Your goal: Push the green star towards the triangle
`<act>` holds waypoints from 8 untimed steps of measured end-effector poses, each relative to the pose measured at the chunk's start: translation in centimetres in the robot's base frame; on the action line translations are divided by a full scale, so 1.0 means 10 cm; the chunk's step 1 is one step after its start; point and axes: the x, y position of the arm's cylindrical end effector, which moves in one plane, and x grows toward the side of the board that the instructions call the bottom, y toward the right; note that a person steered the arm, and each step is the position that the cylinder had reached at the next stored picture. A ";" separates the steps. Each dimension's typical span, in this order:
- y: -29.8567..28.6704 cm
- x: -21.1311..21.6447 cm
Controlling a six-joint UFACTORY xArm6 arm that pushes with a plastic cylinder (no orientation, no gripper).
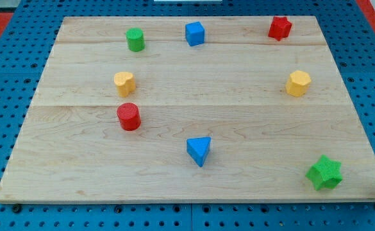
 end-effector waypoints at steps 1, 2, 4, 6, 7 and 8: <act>-0.21 0.00; -0.27 0.00; -0.39 -0.17; -0.40 -0.19; -0.41 -0.13; -0.42 -0.12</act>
